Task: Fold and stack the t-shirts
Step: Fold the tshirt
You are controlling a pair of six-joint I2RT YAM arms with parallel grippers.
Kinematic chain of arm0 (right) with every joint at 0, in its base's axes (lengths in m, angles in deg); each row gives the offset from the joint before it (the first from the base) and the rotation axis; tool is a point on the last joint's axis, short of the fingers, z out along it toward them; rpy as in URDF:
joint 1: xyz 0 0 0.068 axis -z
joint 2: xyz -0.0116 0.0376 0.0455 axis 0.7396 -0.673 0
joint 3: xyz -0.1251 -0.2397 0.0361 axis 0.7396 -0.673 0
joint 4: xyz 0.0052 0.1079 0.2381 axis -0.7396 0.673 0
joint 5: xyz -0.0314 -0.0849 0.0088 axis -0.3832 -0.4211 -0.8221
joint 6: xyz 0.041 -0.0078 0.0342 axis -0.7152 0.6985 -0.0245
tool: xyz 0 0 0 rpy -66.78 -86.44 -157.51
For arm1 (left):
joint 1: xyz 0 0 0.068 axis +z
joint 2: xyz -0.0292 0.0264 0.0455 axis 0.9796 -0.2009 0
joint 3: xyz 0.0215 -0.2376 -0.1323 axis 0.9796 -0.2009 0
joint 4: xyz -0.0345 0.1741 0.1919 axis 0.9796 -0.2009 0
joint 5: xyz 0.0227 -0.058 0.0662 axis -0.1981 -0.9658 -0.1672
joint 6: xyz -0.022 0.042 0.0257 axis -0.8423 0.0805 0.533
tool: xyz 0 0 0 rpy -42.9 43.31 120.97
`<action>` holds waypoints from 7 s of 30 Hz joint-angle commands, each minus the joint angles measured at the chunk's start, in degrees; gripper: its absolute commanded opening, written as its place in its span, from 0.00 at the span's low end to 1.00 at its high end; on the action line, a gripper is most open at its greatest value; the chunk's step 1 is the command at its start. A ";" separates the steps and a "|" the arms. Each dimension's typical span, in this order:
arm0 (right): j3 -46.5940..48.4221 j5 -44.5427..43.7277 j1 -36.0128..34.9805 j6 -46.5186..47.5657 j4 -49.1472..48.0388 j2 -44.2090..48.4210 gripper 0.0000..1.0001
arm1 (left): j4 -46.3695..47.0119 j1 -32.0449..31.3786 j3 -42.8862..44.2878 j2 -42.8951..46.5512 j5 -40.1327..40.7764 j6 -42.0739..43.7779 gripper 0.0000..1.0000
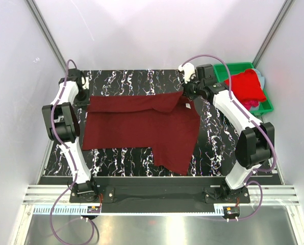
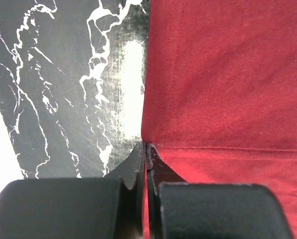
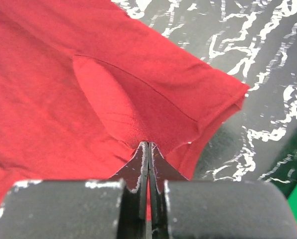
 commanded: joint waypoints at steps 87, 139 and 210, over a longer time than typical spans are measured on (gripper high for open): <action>13.89 7.75 12.37 -23.13 -1.85 -29.57 0.40 | -0.91 -9.98 3.58 -6.27 -12.22 -0.57 0.37; 9.59 0.18 3.77 3.65 0.16 -10.87 0.55 | -0.30 -10.06 0.33 -4.17 -9.85 -1.19 0.35; 14.24 -15.01 -12.24 12.47 3.25 -22.99 0.20 | 0.67 -10.15 -2.14 -0.47 -12.84 -2.77 0.35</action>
